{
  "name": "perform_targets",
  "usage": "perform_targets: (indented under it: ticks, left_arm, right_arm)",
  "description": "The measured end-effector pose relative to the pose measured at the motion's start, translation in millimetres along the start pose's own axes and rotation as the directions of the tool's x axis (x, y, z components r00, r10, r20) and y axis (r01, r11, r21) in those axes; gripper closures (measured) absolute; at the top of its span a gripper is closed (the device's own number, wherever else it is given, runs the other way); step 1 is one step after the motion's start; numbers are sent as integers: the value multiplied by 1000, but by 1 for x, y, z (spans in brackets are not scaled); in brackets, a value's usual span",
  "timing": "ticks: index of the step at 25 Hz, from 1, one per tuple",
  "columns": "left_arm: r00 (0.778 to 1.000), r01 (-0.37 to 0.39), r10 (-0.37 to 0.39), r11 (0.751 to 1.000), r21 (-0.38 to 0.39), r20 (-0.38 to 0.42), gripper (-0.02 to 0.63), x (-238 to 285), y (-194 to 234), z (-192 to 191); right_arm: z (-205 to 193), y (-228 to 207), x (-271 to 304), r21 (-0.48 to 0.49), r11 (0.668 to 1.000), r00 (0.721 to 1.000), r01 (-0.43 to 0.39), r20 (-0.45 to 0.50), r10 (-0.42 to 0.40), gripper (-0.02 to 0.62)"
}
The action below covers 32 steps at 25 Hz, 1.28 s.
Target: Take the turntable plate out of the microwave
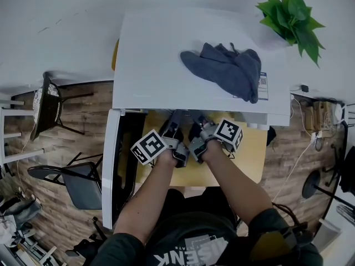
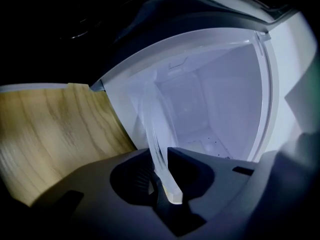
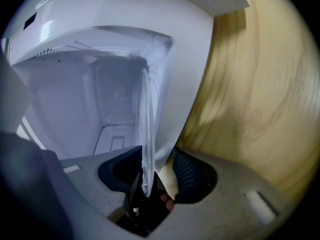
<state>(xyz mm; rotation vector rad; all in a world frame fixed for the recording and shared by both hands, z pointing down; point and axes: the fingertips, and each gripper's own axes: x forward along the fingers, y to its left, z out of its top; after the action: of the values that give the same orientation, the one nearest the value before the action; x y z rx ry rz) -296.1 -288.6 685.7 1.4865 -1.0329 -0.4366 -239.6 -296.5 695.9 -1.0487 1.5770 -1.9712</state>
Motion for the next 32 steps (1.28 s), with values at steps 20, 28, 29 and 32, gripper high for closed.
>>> perform_targets:
  ticks: [20, 28, 29, 32]
  left_arm:
    - [984, 167, -156, 975, -147, 82, 469, -12, -13, -6]
    - [980, 175, -164, 979, -102, 112, 555, -19, -17, -6]
    - [981, 164, -154, 983, -82, 115, 556, -21, -16, -7]
    - [972, 202, -181, 970, -137, 147, 560, -26, -29, -12]
  right_arm:
    - [-27, 42, -28, -123, 949, 955, -291, -88, 282, 561]
    - [-30, 41, -38, -116, 946, 950, -304, -107, 292, 561]
    - [-30, 42, -40, -118, 944, 949, -307, -110, 295, 561]
    - [-34, 47, -46, -120, 938, 941, -326, -132, 310, 555]
